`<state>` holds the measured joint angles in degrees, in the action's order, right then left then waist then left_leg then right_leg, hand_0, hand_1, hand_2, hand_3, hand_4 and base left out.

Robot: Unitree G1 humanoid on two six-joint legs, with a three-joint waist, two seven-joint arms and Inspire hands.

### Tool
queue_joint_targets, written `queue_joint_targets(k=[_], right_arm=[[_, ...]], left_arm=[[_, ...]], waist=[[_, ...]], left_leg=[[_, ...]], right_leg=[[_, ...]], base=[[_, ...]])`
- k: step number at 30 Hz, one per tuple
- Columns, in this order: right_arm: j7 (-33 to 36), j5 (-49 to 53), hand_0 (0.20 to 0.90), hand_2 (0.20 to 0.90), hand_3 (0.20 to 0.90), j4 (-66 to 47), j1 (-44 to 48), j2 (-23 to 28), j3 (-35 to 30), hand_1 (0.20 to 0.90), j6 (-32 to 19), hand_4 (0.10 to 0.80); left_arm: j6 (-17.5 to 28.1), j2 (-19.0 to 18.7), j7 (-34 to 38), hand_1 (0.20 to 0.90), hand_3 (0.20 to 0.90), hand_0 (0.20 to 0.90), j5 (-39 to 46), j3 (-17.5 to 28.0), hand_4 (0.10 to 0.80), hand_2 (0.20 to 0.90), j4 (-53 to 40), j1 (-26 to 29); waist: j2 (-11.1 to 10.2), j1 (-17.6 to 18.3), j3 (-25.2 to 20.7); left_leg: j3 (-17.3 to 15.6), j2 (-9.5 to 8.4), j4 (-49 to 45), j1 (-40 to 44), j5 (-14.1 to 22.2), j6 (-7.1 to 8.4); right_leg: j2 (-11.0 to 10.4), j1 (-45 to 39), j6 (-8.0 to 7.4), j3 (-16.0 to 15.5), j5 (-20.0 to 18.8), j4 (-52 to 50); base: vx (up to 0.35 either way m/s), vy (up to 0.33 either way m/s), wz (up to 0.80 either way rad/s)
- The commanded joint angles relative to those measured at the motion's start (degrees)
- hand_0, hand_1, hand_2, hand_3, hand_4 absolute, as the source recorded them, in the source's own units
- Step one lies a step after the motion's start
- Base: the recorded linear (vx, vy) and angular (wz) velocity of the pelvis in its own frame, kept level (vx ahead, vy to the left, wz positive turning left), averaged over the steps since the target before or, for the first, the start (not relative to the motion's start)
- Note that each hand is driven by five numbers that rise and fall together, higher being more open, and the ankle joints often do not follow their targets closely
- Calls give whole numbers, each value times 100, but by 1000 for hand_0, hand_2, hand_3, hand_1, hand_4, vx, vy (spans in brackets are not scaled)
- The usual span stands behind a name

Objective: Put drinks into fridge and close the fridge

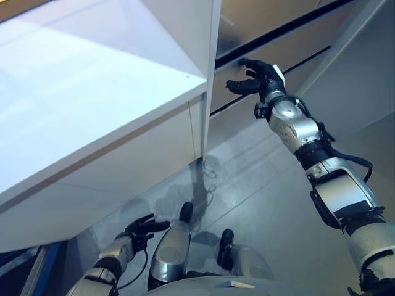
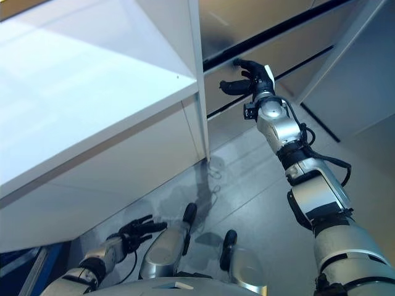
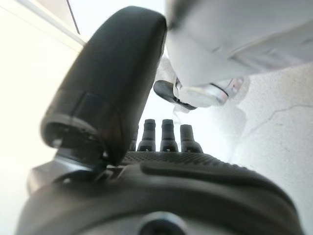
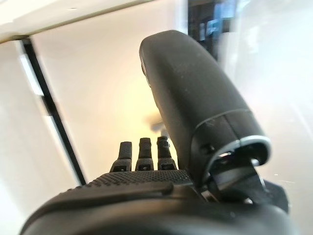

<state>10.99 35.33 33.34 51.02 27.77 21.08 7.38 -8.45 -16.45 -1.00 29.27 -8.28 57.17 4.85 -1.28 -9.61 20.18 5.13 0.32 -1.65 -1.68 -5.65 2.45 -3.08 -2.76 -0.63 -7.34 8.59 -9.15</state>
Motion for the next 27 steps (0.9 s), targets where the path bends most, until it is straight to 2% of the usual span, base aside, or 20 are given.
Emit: queue_joint_targets(k=[1, 3, 5, 7, 10, 12, 13, 16, 20, 27], right_arm=[[-388, -119, 900, 900, 900, -839, -557, 146, -378, 900, -567, 800], [-559, -400, 900, 900, 900, -1122, -1492, 109, -631, 900, -540, 800], [-832, -1126, 900, 900, 900, -1241, -2722, 99, -962, 900, -837, 800], [-883, -1392, 900, 900, 900, -1225, -3724, 66, -1219, 900, -996, 800], [-970, -1570, 900, 900, 900, -430, -4793, -258, -1457, 900, -925, 800], [-970, -1553, 900, 900, 900, 570, -5095, -508, -1487, 900, -923, 800], [-1185, -1573, 900, 900, 900, 1500, -5196, -665, -1541, 900, -1170, 800], [-1526, -1661, 900, 900, 900, 2753, -5287, -910, -1675, 900, -1163, 800], [-1952, -2057, 900, 900, 900, 3784, -5372, -1109, -1736, 900, -775, 800], [-2343, -2414, 900, 900, 900, 4172, -5225, -1213, -1411, 900, -228, 800]], left_arm=[[275, -56, 2, 900, 900, 900, -97, -42, 800, 900, 82, -466], [334, -24, 90, 900, 900, 900, -61, 107, 800, 900, 9, -582], [325, 16, 159, 900, 900, 900, 15, 269, 800, 900, -113, -731], [310, 53, 142, 900, 900, 900, 33, 378, 800, 900, -201, -873], [226, 16, -39, 900, 900, 900, -86, 492, 800, 900, -93, -974], [296, -38, -116, 900, 900, 900, -105, 464, 800, 900, 166, -905], [385, -67, -204, 900, 900, 900, -155, 443, 800, 900, 427, -811], [565, -46, -380, 900, 900, 900, -332, 407, 800, 900, 856, -652], [849, 61, -518, 900, 900, 900, -406, 433, 800, 900, 1238, -579], [993, 237, -646, 900, 900, 900, -478, 296, 800, 900, 1544, -454]], waist=[[-256, 368, -1246], [-243, 553, -1337], [-214, 754, -1421], [-192, 913, -1489], [-176, 1150, -1547], [-155, 1236, -1567], [-140, 1256, -1575], [-93, 1273, -1591], [-40, 1308, -1621], [25, 1272, -1621]], left_leg=[[-704, -294, -397, 321, 1172, -407], [-819, -266, -213, 434, 1135, -397], [-903, -246, -69, 517, 1105, -420], [-984, -217, 12, 567, 1076, -432], [-1096, -155, 219, 675, 1010, -415], [-1119, -114, 430, 741, 918, -384], [-1099, -95, 525, 764, 861, -354], [-1077, -75, 567, 755, 818, -318], [-1130, -71, 550, 757, 841, -326], [-1073, -96, 513, 802, 894, -340]], right_leg=[[-81, -85, -202, -10, -833, 911], [-68, -88, -262, 65, -932, 1059], [-26, -59, -292, 182, -956, 1089], [-4, -20, -314, 241, -940, 1039], [54, -20, -335, 279, -922, 1037], [100, -58, -342, 274, -928, 1106], [120, -94, -340, 257, -917, 1138], [142, -127, -325, 217, -915, 1192], [150, -132, -300, 221, -881, 1189], [157, -204, -275, 204, -801, 1175]], base=[[-80, 11, -28], [-89, 11, -22], [-76, 12, -32], [-72, 2, -30], [-82, -39, -16], [-77, -62, -22], [-57, -57, -18], [-41, -32, -10], [-20, -3, -20], [-10, 4, -7]])
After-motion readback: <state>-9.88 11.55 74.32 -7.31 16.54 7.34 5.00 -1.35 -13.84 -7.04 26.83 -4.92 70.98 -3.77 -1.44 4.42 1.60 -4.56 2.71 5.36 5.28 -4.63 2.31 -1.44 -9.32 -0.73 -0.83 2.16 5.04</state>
